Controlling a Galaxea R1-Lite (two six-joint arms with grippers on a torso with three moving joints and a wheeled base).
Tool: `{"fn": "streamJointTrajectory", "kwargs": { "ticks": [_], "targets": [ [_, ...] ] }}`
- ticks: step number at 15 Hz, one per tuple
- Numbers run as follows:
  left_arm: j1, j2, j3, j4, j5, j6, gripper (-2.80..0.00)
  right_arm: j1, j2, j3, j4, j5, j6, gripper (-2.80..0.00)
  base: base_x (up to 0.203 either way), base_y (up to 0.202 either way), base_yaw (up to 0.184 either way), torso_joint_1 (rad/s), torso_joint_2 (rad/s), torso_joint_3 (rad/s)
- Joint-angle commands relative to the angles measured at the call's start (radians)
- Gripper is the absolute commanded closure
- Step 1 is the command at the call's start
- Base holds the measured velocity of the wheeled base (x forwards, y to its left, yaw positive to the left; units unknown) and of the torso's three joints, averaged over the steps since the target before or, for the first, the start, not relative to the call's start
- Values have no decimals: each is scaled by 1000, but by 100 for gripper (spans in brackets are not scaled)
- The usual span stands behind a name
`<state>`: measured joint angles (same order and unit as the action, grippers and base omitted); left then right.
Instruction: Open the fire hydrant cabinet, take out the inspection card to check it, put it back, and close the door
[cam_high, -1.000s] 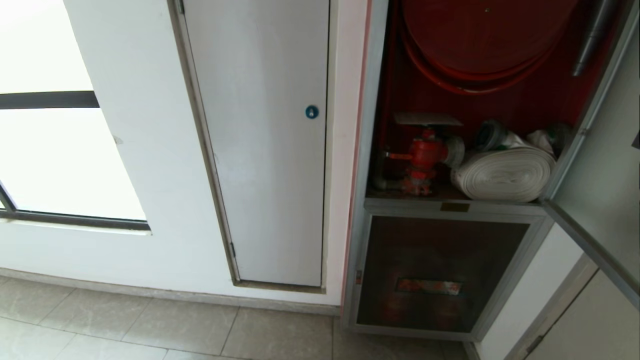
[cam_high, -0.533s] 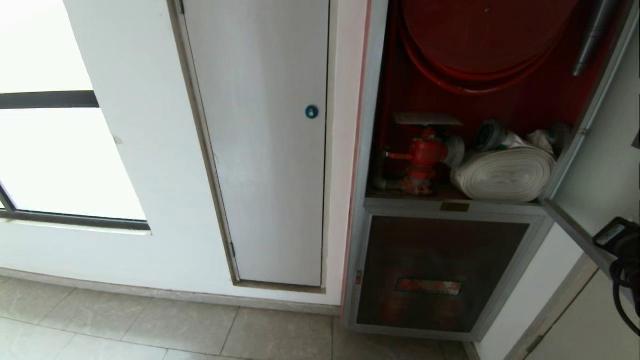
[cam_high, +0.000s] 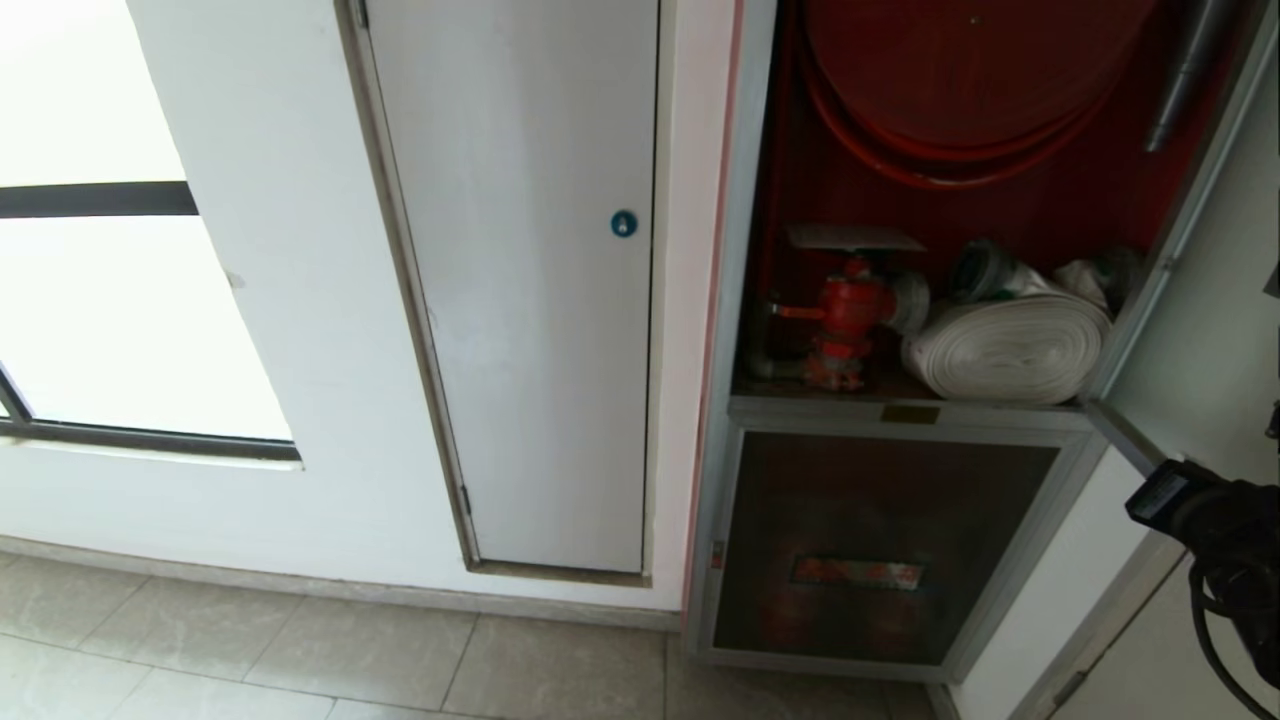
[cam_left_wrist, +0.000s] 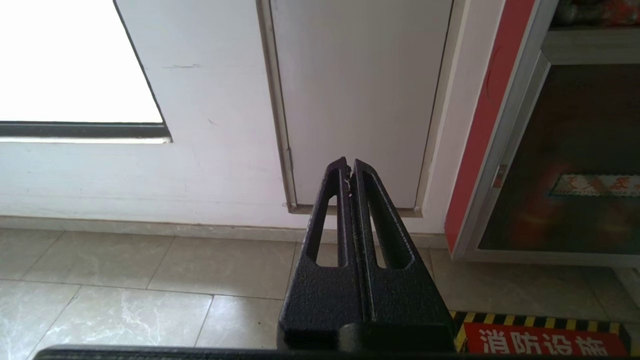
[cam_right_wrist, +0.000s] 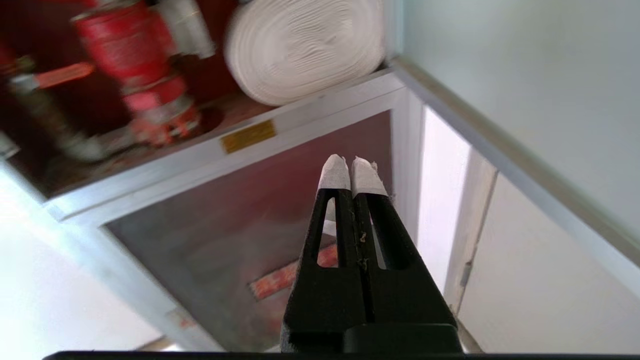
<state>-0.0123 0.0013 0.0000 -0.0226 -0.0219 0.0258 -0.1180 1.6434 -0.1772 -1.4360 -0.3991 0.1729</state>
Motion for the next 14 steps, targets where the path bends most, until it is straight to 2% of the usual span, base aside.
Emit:
{"fn": "streamJointTrajectory", "kwargs": {
  "ticks": [1, 5, 8, 10, 14],
  "targets": [
    [0, 0, 14, 0, -1, 0, 0, 67, -81, 56, -8, -3, -2, 0, 0, 0, 0, 0, 0, 0],
    [0, 0, 14, 0, -1, 0, 0, 154, -172, 152, -8, -1, -4, 0, 0, 0, 0, 0, 0, 0],
    [0, 0, 14, 0, 0, 0, 0, 177, -275, 179, 22, -8, -3, 0, 0, 0, 0, 0, 0, 0],
    [0, 0, 14, 0, 0, 0, 0, 179, -391, 180, 94, -10, -18, 0, 0, 0, 0, 0, 0, 0],
    [0, 0, 14, 0, 0, -1, 0, 199, -682, 174, 345, -6, -85, 0, 0, 0, 0, 0, 0, 0]
  ]
}}
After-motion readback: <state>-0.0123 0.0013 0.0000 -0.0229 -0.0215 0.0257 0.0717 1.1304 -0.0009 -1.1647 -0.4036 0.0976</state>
